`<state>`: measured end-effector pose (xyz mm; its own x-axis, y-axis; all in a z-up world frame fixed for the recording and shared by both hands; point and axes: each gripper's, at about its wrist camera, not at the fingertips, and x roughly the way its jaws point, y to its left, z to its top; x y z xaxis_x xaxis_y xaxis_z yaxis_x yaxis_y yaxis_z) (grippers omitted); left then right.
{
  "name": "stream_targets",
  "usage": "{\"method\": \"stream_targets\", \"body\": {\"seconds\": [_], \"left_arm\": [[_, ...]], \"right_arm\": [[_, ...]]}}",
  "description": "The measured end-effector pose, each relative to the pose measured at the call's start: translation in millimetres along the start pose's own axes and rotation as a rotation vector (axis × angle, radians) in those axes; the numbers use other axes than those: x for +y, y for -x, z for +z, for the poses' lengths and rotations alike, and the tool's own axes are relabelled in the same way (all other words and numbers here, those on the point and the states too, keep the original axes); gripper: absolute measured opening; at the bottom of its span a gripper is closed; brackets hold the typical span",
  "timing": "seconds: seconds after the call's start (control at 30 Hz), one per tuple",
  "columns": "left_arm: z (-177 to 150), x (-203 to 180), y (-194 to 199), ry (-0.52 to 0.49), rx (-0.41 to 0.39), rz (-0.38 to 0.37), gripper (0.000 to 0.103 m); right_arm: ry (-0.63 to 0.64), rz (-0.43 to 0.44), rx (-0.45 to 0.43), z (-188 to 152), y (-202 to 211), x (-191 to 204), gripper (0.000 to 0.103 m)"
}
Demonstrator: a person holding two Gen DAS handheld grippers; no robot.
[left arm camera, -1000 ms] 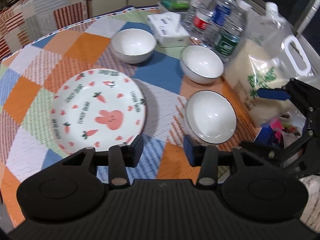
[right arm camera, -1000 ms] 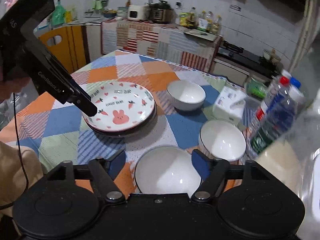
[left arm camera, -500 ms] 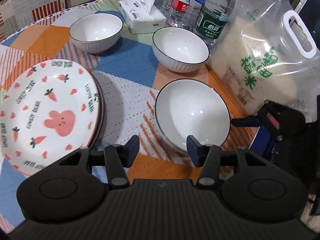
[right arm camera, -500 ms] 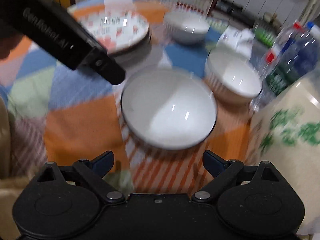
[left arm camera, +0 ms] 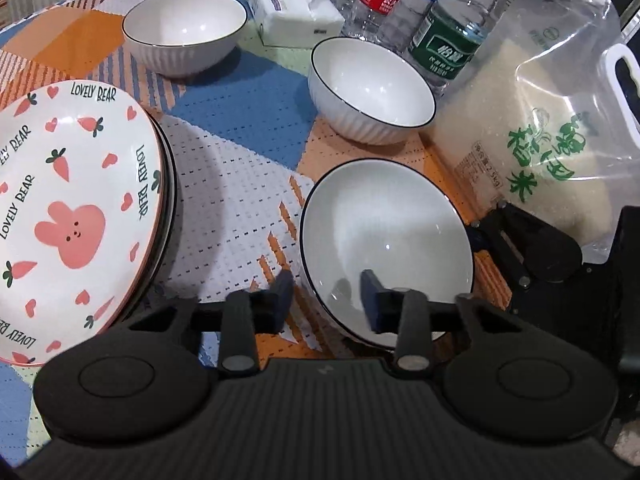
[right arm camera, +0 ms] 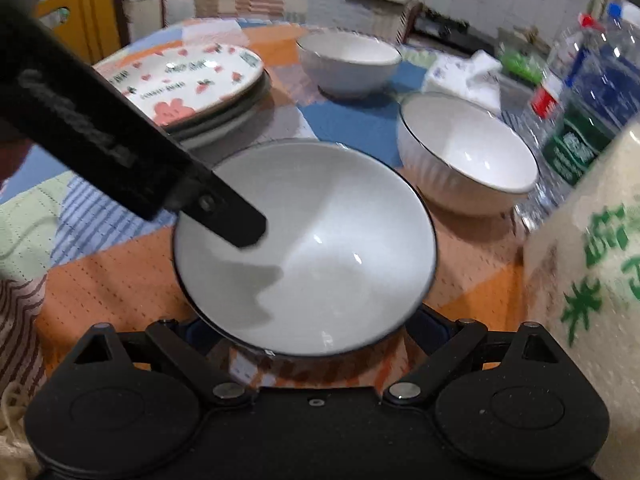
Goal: Organize plates and bowls
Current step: 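Grasp the white bowl rim with both grippers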
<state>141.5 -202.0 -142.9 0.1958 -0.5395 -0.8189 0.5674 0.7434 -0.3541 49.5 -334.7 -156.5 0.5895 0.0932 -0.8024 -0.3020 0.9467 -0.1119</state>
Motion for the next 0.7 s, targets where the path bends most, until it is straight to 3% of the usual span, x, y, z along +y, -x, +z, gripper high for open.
{"method": "stream_targets", "body": {"seconds": [0.1, 0.7], "left_arm": [[-2, -2, 2, -0.008, -0.01, 0.014, 0.025], [-18, 10, 53, -0.061, -0.002, 0.094, 0.025]], "right_arm": [[0.001, -0.01, -0.011, 0, -1, 1, 0.097], [0.027, 0.075, -0.066, 15, 12, 30, 0.096]]}}
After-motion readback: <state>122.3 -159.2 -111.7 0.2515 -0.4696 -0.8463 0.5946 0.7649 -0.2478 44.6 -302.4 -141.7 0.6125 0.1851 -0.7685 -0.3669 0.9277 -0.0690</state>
